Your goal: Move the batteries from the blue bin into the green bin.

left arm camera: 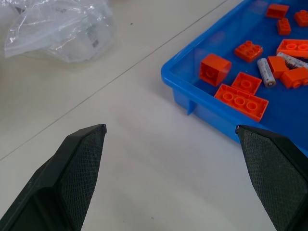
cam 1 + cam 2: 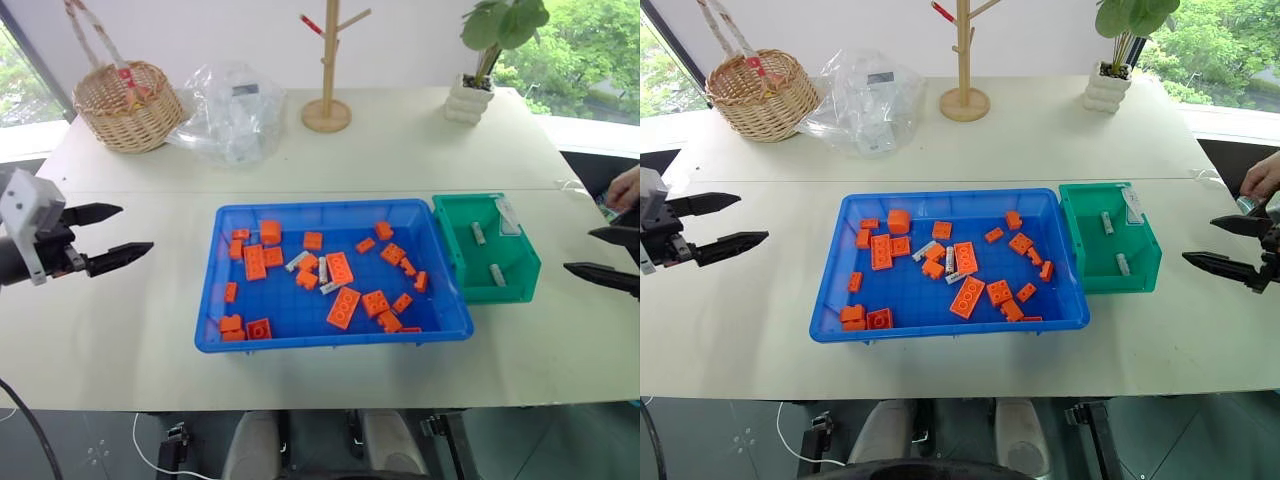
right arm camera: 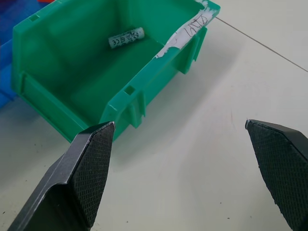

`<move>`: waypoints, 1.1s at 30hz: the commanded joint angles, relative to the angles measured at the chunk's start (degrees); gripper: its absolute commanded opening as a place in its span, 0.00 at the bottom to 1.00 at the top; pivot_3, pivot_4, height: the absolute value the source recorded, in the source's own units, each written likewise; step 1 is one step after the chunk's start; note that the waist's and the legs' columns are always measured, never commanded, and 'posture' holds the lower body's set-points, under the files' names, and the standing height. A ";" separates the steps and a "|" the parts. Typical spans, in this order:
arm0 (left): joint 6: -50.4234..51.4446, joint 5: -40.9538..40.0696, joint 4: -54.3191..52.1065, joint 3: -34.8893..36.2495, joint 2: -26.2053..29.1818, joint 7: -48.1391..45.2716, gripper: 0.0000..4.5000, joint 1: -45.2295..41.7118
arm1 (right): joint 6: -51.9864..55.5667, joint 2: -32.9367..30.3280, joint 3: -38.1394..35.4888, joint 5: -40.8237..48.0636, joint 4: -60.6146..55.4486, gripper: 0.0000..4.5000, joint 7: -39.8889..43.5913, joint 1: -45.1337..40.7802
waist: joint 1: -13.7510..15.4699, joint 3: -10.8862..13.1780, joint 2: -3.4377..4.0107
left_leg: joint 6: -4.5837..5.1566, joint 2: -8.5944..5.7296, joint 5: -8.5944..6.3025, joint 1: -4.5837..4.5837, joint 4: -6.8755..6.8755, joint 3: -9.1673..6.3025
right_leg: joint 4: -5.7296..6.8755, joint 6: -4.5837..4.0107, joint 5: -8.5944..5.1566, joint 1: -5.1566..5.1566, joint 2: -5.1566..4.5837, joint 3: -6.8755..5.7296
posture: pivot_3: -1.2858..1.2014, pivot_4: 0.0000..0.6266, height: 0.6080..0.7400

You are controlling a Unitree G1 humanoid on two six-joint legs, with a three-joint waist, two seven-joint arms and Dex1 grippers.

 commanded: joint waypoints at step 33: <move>7.06 -8.05 -17.16 -4.10 0.54 -4.40 1.00 -0.99 | 4.45 6.06 13.49 -2.41 -11.36 0.99 3.26 -21.43 | -0.52 0.01 0.02 | 0.00 0.00 0.01 0.12 0.26 0.39 | 0.45 0.04 0.02 0.01 0.19 0.17 | 0.52 0.24 0.97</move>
